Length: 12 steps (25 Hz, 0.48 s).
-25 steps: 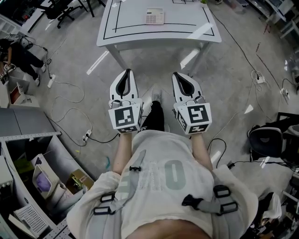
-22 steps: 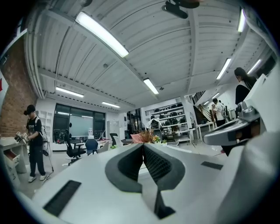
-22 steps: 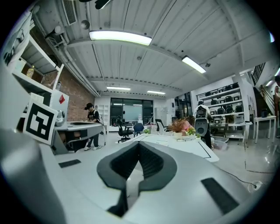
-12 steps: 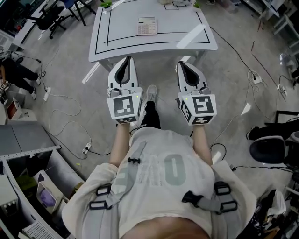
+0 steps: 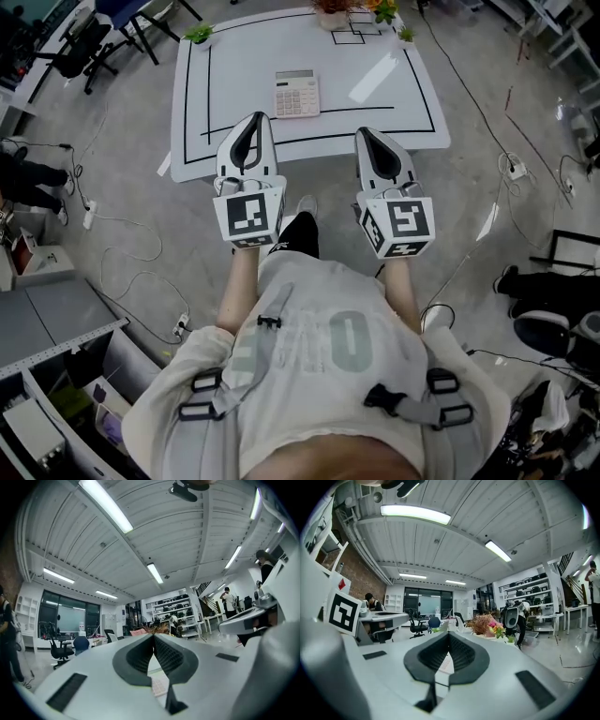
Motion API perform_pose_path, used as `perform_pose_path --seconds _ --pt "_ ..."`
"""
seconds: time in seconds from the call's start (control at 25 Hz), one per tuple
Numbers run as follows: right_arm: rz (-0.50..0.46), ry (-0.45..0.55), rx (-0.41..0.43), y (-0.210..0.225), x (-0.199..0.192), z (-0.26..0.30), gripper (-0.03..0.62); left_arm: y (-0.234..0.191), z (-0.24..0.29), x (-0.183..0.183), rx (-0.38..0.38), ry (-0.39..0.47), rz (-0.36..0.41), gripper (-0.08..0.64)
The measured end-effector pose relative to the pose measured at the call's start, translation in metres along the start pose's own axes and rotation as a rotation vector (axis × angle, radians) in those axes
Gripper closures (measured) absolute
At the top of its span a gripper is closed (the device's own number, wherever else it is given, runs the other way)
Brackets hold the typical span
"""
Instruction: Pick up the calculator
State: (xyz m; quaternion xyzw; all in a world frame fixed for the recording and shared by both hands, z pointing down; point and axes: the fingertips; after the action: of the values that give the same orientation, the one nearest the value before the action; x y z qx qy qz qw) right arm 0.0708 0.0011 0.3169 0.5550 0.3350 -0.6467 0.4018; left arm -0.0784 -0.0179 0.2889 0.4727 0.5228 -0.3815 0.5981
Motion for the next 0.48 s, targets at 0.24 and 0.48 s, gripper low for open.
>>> perform_pose_path --seconds 0.24,0.48 --pt "-0.016 -0.006 -0.011 0.020 0.045 0.106 0.588 -0.051 0.103 0.012 -0.060 0.007 -0.010 0.540" --pt "-0.019 -0.030 -0.007 0.027 0.065 0.174 0.588 -0.086 0.162 0.015 -0.087 -0.022 -0.061 0.540"
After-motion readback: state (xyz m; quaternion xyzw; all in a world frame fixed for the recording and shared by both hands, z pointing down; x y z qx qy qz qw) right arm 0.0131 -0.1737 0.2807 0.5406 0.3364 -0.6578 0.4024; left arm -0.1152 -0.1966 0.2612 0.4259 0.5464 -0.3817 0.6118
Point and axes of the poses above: the fingertips, and each gripper's own axes: z forward along the fingers, y to its right, x out of its top, and after that the axes turned 6 degrees about -y, right-handed
